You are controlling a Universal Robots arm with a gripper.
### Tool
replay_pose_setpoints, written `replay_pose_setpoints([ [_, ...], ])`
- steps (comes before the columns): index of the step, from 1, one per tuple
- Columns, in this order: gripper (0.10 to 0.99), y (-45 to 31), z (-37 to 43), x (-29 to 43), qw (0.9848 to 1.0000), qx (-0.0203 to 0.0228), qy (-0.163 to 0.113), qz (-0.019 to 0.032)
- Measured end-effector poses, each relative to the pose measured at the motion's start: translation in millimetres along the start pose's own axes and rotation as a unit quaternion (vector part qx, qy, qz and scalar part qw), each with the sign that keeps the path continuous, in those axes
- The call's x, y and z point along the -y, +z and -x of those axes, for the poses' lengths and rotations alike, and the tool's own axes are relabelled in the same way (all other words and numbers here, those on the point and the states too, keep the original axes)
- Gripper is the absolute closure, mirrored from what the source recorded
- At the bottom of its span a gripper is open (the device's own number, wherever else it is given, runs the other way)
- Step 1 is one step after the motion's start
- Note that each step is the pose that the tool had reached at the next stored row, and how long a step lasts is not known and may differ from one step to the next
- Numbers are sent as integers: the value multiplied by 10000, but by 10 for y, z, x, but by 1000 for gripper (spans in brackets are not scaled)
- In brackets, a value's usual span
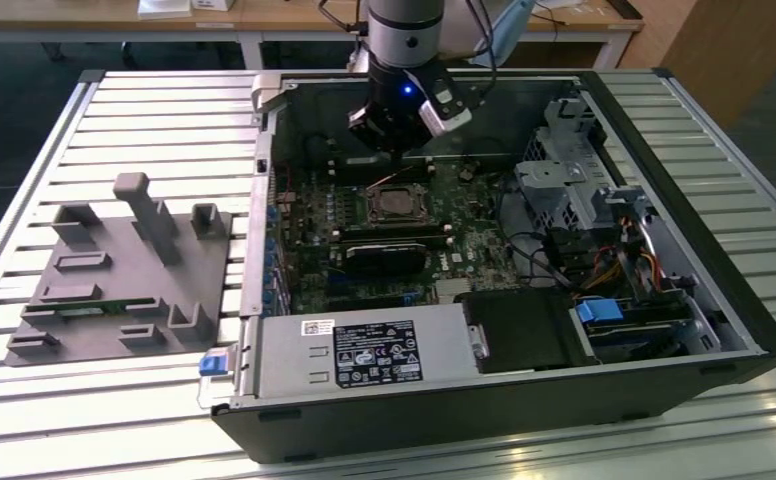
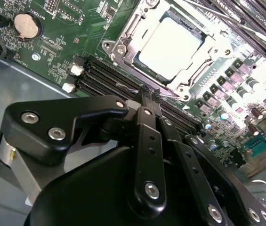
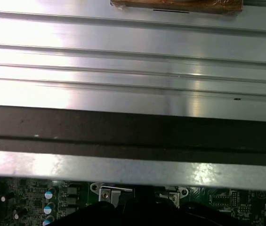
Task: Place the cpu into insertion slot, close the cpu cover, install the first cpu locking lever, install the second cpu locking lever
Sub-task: 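Install the first cpu locking lever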
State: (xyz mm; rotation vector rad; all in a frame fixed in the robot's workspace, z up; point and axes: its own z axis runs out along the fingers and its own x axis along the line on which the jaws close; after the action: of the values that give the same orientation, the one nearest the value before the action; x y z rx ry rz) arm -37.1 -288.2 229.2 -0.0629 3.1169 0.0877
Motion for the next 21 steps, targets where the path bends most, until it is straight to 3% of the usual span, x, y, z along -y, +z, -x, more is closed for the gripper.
replay_pose_setpoints([
  [21, 980, 63, 70, -39, 10000, -1, 0, 1],
])
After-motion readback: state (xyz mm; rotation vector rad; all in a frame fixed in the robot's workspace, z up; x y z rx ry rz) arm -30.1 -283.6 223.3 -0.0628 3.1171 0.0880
